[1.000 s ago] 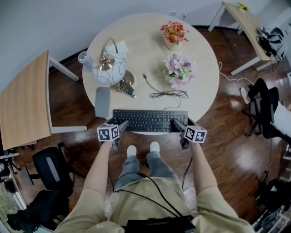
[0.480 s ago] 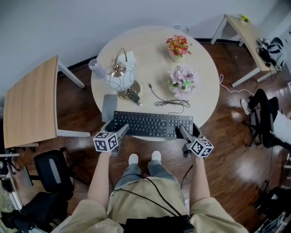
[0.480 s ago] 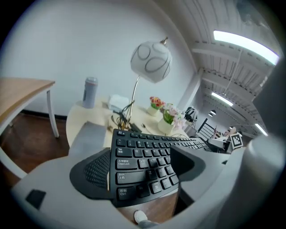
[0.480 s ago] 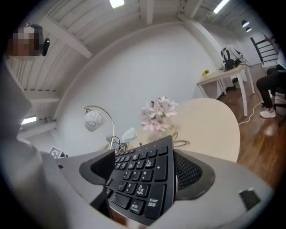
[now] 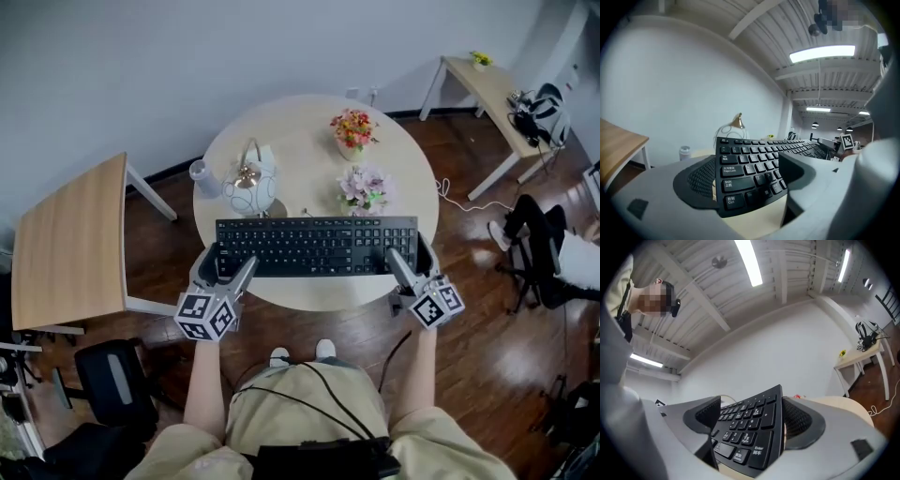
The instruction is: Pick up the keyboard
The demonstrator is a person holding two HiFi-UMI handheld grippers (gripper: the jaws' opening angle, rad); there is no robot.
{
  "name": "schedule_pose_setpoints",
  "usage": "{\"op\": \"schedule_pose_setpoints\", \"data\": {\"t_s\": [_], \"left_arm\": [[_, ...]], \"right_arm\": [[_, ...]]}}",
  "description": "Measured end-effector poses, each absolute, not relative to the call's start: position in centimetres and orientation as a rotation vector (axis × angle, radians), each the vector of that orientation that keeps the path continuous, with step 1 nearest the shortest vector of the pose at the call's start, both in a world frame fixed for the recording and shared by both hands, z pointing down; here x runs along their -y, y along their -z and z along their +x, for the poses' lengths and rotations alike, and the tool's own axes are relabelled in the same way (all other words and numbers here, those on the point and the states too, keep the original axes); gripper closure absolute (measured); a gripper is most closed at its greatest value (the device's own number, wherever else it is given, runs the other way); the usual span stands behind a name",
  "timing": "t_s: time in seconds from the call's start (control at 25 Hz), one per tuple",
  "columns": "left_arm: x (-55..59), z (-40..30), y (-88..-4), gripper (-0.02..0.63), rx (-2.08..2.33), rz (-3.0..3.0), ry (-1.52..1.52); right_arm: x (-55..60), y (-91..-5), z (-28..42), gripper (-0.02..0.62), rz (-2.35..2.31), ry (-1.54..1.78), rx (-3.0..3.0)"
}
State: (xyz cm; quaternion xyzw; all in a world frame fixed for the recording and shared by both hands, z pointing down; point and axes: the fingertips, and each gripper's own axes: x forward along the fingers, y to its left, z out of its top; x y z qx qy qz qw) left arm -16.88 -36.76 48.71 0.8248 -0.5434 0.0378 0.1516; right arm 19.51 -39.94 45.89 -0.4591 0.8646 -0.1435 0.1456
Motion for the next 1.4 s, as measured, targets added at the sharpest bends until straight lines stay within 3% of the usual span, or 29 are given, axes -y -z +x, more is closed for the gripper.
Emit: {"op": "schedule_pose_setpoints", "data": {"t_s": [0.56, 1.4], "left_arm": [[34.8, -18.2, -35.9, 0.210, 1.834, 2.610, 0.104], [34.3, -18.5, -35.0, 0.210, 1.876, 2.606, 0.125]], "right_arm": [[37.8, -32.6, 18.9, 0.176, -1.232, -0.001, -2.421], [37.6, -31.9, 18.3, 0.178, -1.244, -0.064, -2.518]]}}
